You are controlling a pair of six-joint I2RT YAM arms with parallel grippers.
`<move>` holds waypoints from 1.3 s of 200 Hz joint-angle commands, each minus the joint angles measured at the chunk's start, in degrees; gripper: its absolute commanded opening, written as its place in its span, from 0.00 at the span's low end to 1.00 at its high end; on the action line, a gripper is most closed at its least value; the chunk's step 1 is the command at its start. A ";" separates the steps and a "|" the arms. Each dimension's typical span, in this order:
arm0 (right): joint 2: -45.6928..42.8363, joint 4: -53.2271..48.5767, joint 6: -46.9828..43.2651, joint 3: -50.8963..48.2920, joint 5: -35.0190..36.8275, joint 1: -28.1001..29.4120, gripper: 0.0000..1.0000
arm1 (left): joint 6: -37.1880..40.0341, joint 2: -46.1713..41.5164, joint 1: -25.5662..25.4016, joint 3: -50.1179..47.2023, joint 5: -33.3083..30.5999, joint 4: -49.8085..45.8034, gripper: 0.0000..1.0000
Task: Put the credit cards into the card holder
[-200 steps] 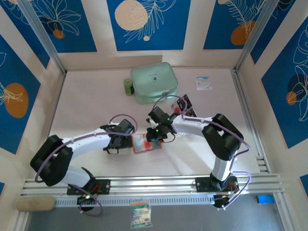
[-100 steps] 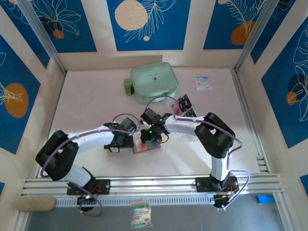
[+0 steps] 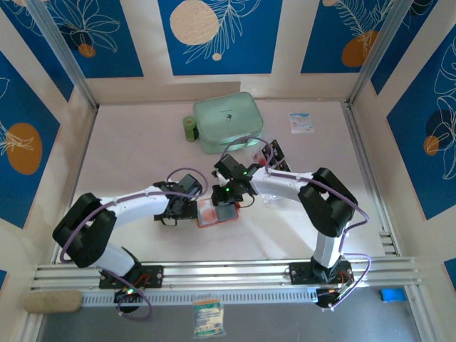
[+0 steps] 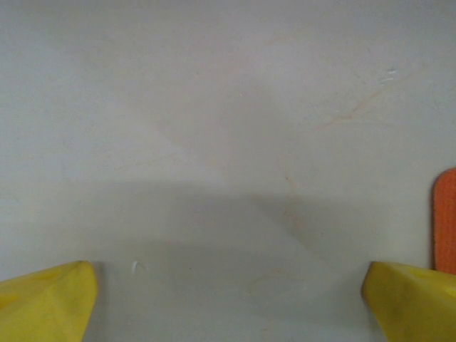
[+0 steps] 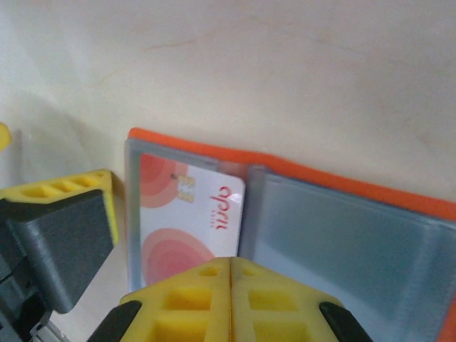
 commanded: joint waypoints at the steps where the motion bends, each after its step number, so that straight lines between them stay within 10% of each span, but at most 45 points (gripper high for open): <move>1: 0.35 -0.67 0.07 -0.76 -0.81 -0.01 0.08 | 0.50 0.70 0.43 -0.69 1.50 3.61 0.98; 260: 5.08 -2.83 0.90 3.83 -0.84 4.48 0.03 | 0.06 -2.16 0.52 -0.69 0.32 1.76 0.99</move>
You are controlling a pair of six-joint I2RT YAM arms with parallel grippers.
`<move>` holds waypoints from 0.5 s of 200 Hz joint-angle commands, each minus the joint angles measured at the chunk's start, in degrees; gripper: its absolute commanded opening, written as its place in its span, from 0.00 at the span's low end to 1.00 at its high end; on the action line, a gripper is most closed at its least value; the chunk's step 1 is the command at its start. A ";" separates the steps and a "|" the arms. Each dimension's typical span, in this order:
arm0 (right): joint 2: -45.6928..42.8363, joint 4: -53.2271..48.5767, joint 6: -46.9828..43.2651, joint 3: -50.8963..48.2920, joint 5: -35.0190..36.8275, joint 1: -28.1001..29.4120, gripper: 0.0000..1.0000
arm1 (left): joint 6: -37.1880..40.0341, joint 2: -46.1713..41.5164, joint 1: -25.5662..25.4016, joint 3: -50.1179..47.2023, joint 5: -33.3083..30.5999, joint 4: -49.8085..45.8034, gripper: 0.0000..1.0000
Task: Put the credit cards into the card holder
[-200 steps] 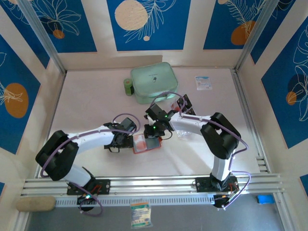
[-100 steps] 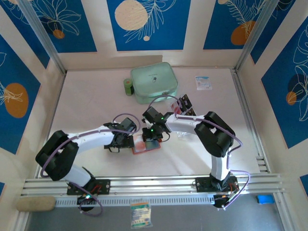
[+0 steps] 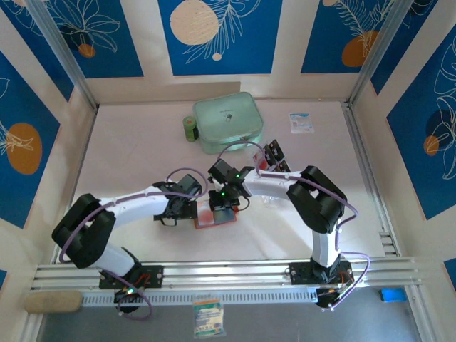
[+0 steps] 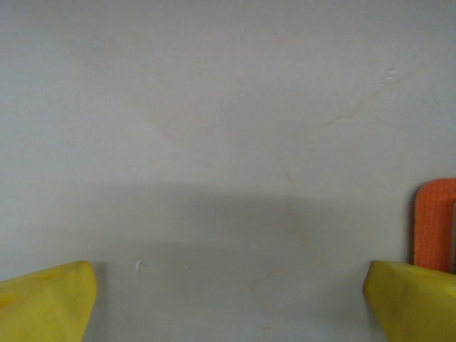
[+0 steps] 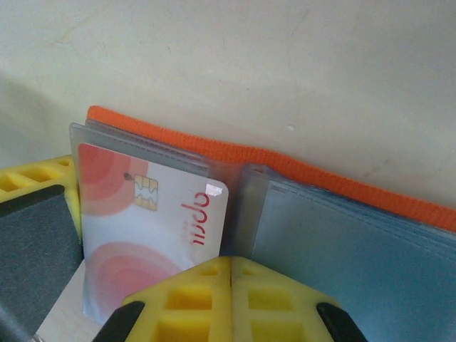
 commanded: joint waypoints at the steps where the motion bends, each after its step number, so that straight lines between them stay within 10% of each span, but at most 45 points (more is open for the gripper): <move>1: 0.39 -1.55 0.22 1.62 -1.03 1.24 0.03 | -0.38 -1.63 0.50 -0.47 0.33 1.83 0.99; 100: -4.22 -3.34 1.46 -1.32 2.28 1.54 0.03 | -3.71 -6.55 1.25 -0.21 -2.31 -4.61 0.99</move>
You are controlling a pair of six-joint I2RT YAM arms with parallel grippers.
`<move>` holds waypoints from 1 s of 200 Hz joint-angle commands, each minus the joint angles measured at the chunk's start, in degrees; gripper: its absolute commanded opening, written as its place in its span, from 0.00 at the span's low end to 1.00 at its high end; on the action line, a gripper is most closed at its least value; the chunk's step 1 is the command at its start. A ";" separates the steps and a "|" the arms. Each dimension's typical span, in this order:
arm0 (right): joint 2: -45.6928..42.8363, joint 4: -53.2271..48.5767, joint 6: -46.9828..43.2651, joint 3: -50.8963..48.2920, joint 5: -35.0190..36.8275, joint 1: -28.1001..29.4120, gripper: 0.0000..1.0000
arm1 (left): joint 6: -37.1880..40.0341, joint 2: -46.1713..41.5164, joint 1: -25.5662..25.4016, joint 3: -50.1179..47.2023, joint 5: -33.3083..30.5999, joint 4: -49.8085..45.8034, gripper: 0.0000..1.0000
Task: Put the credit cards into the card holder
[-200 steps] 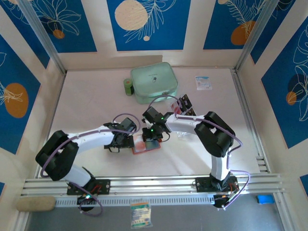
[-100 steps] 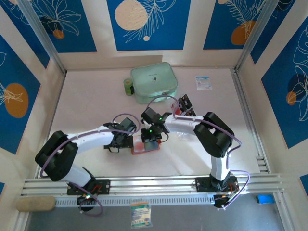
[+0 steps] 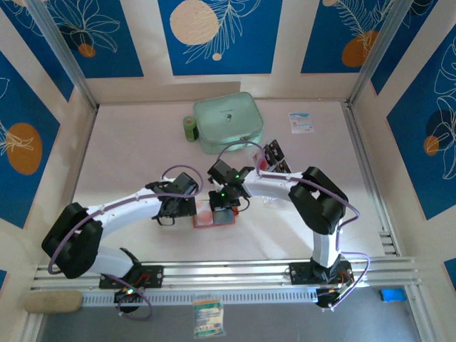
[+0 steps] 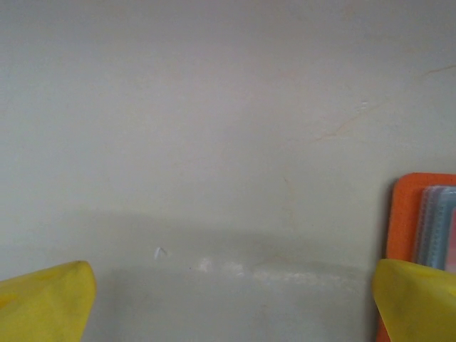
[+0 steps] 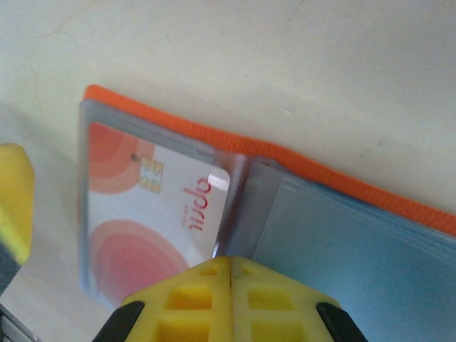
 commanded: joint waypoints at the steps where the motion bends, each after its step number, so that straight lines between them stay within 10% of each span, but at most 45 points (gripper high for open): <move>1: -3.00 -1.77 1.28 -1.17 0.44 0.87 0.03 | -1.75 -1.11 0.77 -0.10 -1.31 -2.85 0.99; 200: 2.19 -0.03 2.98 0.53 -1.33 4.03 0.03 | 0.05 4.97 0.83 -2.64 2.95 1.62 0.99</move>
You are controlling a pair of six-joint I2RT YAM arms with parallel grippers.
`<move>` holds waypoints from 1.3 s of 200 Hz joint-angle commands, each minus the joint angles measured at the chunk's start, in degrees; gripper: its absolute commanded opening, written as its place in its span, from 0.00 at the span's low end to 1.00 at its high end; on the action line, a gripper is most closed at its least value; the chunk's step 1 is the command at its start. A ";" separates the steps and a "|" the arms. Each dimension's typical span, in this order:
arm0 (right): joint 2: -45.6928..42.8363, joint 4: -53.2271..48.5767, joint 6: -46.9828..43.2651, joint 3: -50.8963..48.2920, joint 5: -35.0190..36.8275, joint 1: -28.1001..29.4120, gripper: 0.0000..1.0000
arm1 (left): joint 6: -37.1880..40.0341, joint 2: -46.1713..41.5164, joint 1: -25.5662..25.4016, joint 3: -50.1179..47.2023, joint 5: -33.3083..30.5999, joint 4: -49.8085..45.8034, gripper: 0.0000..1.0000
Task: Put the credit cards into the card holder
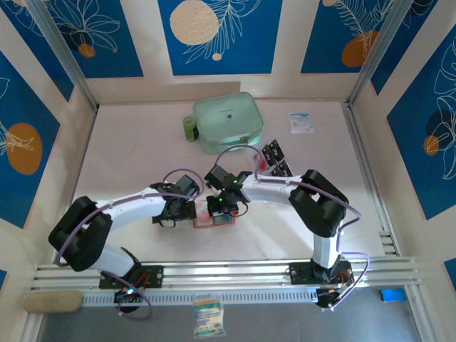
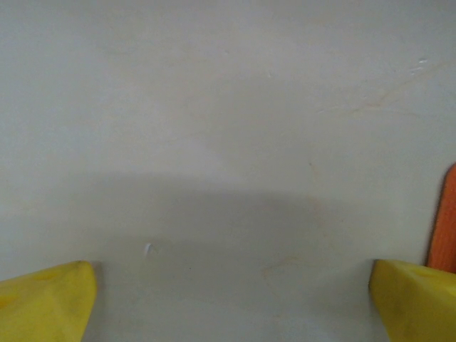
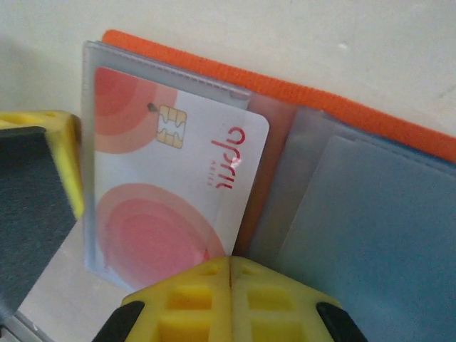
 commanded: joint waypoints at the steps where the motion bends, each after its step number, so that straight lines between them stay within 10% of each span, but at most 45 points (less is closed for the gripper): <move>1: 1.72 -0.66 0.43 1.42 -1.65 1.01 0.03 | 1.02 1.03 0.57 -1.34 0.68 0.18 0.99; 260: -1.27 -1.91 -0.88 3.93 -1.78 -3.82 0.03 | 0.36 -6.95 3.03 -1.73 -1.77 -2.64 0.99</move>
